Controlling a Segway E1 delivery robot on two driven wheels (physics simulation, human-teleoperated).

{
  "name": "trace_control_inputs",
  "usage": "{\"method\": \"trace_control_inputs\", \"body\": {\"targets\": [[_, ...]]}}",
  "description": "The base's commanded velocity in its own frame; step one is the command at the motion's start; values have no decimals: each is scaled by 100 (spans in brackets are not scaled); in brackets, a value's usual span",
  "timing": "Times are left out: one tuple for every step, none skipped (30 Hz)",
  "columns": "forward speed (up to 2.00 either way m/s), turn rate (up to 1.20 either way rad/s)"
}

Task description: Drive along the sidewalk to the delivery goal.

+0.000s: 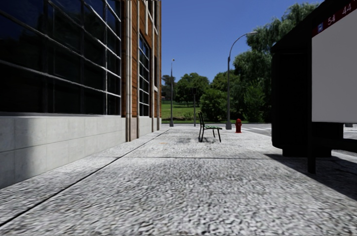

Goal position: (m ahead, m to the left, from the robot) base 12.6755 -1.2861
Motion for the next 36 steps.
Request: {"method": "trace_control_inputs", "body": {"targets": [[200, 28], [200, 28], [200, 29], [200, 30], [200, 30], [200, 30], [200, 30], [200, 30], [200, 30], [200, 30], [200, 30], [200, 30], [200, 30], [200, 30], [200, 15], [200, 0], [200, 0], [200, 0], [200, 0], [200, 0], [200, 0], [200, 0], [200, 0], [200, 0], [200, 0], [200, 0], [200, 0], [200, 0], [200, 0], [200, 0], [200, 0], [200, 0], [200, 0], [200, 0], [200, 0], [200, 0]]}}
